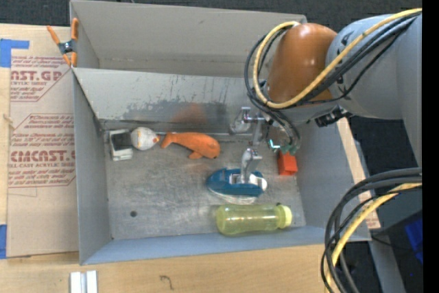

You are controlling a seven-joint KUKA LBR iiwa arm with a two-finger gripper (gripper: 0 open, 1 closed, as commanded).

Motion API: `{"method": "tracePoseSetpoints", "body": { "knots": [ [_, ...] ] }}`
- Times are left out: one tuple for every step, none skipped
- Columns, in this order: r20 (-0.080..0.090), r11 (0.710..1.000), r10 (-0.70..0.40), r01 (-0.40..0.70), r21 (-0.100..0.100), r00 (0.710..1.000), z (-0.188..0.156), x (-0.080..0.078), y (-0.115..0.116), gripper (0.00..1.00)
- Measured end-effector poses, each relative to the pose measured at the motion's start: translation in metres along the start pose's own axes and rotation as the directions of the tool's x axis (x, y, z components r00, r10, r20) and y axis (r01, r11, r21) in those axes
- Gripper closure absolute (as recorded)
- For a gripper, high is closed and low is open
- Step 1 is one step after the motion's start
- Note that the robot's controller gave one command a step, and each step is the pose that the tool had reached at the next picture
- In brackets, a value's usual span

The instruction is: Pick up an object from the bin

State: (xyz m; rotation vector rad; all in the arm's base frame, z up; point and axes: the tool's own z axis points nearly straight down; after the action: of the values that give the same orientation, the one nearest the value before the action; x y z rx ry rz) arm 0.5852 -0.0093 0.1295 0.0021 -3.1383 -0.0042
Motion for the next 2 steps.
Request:
{"method": "tracePoseSetpoints", "body": {
  "knots": [
    [0.005, 1.0, 0.0, 0.0, 0.002, 1.0, -0.003, -0.001, -0.001, 0.0],
    [0.003, 0.999, 0.04, -0.04, 0.003, 0.999, 0.041, 0.02, 0.073, 0.0]
  ]
}}
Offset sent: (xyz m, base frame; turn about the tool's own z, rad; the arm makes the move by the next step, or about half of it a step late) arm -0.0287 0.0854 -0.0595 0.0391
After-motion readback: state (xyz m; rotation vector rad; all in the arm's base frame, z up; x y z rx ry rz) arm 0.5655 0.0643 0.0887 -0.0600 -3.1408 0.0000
